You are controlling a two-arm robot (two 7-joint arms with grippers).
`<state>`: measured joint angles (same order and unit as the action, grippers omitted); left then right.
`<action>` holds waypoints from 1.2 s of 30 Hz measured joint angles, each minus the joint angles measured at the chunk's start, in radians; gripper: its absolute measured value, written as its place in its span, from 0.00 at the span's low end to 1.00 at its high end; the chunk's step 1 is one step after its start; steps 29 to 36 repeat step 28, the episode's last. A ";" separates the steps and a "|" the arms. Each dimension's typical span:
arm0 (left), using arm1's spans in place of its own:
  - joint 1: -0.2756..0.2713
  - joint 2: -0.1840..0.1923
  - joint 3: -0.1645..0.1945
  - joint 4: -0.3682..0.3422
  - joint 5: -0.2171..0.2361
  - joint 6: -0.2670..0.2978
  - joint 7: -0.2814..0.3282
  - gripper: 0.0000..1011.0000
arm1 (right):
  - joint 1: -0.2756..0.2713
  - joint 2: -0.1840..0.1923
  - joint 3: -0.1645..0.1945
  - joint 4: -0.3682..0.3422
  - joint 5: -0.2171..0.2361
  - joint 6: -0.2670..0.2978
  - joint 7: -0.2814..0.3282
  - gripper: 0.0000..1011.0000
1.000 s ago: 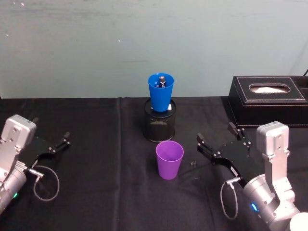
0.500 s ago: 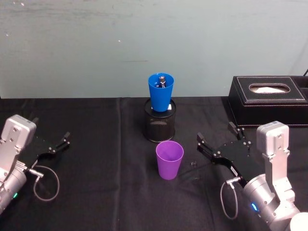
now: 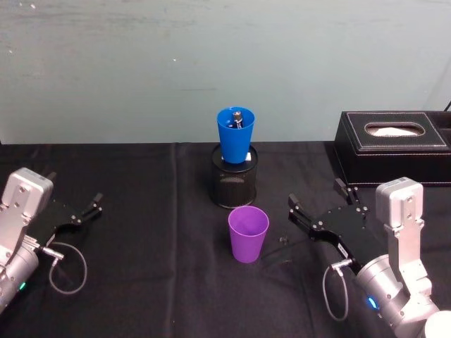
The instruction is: Pick up one cup with a gripper and tap it against the other cup.
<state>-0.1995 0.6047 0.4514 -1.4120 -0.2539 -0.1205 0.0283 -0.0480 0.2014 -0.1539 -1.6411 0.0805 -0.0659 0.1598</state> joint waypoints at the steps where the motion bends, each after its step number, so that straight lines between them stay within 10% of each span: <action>1: 0.000 0.000 0.000 0.000 0.000 0.000 0.000 0.99 | 0.000 0.000 0.000 0.000 0.000 0.000 0.000 0.99; 36: 0.000 0.000 0.000 0.000 0.000 0.000 0.000 0.99 | 0.000 0.000 0.000 0.000 0.000 0.000 0.000 0.99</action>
